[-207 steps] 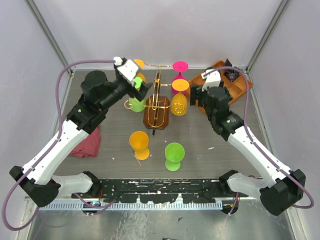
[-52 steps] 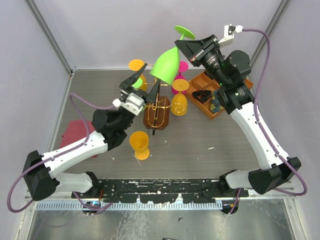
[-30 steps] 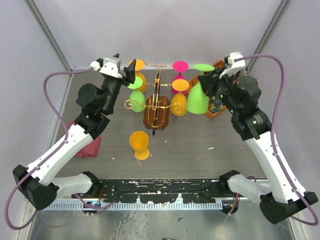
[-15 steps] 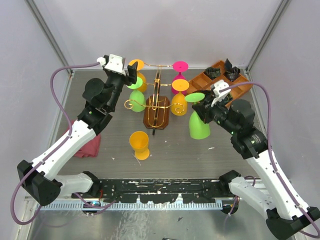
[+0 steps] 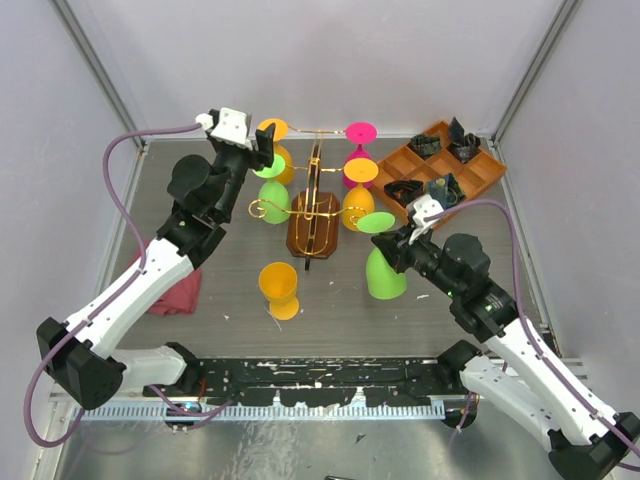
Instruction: Place the wine glass upside down on the wine glass rack
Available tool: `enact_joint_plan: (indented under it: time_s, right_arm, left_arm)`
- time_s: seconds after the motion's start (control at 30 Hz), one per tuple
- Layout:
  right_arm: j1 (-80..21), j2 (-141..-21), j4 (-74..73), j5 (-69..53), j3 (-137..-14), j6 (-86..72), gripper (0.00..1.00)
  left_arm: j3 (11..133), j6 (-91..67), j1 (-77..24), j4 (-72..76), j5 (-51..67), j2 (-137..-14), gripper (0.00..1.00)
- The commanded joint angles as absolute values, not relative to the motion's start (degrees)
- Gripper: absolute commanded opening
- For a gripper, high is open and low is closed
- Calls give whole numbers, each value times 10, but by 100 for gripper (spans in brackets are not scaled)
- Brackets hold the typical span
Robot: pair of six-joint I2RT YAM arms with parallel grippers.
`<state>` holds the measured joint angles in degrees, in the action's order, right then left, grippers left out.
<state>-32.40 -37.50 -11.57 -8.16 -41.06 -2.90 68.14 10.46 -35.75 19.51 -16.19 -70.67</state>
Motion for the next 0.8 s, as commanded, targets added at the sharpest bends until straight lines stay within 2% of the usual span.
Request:
enact_joint_plan:
  time_s: [0.0,0.27,0.47,0.77]
  right_arm:
    - [-347,-380,13,-34,-386,-41,1]
    - [-434,-430,162,74,-337,-45,1]
    - [-507,-467,215,185,-327,-18,1]
    - [-537,-472,296,312,-271,-4,1]
  left_arm:
    - [679,109,-354,236,-181,-707,68]
    - [642,140,-354,302,-216,-692,66]
    - [632,153,-354,311,-224,-689,66]
    - [633,166,-353,319,-225,-695,66]
